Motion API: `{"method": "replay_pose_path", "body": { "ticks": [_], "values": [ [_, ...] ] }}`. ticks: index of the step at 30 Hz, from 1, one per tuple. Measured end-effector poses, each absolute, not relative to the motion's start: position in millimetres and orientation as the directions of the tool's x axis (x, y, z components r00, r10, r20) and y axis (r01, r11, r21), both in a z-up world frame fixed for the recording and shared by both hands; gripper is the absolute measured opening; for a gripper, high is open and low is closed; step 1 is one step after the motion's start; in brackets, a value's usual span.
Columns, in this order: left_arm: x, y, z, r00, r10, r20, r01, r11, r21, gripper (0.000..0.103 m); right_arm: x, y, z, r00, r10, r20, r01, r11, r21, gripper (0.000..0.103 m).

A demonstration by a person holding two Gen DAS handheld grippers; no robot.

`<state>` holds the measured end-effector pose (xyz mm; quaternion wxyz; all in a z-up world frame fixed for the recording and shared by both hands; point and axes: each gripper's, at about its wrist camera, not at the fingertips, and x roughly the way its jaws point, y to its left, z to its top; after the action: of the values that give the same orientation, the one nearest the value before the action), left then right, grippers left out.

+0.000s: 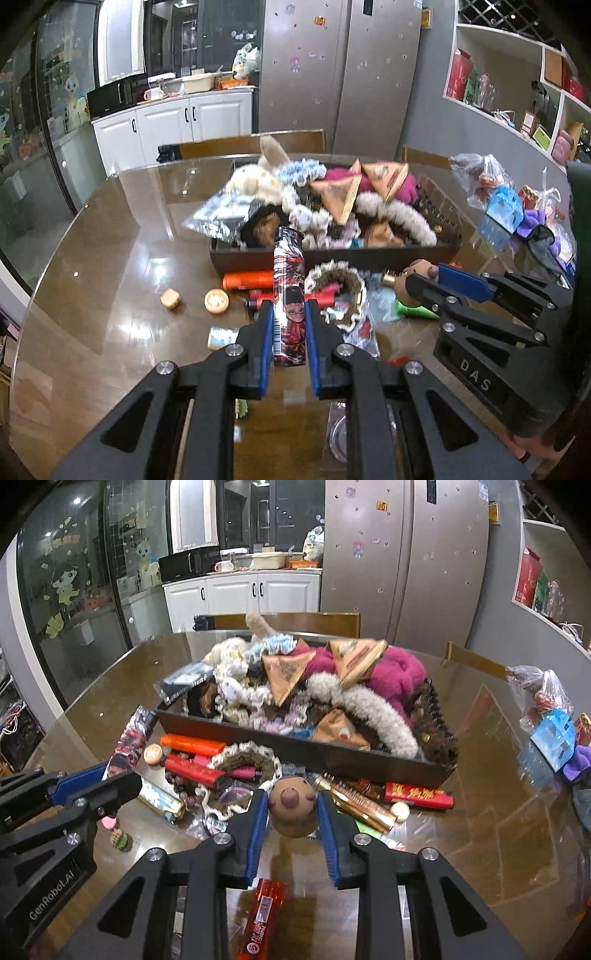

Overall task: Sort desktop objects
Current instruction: 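Carry the candy tube and bear toy over the tray with both grippers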

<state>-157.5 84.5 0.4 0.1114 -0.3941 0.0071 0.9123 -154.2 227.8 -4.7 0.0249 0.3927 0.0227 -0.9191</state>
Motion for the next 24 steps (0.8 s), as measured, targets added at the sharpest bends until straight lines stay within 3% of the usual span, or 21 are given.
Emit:
{"method": "replay_pose_path", "body": {
  "ticks": [24],
  "values": [
    [-199,104,26,-0.675,0.169,-0.719,-0.210,-0.977,-0.033,0.017,-180,237,40,-0.740,-0.015,-0.673,0.049,-0.998,-0.032,0.028]
  ]
}}
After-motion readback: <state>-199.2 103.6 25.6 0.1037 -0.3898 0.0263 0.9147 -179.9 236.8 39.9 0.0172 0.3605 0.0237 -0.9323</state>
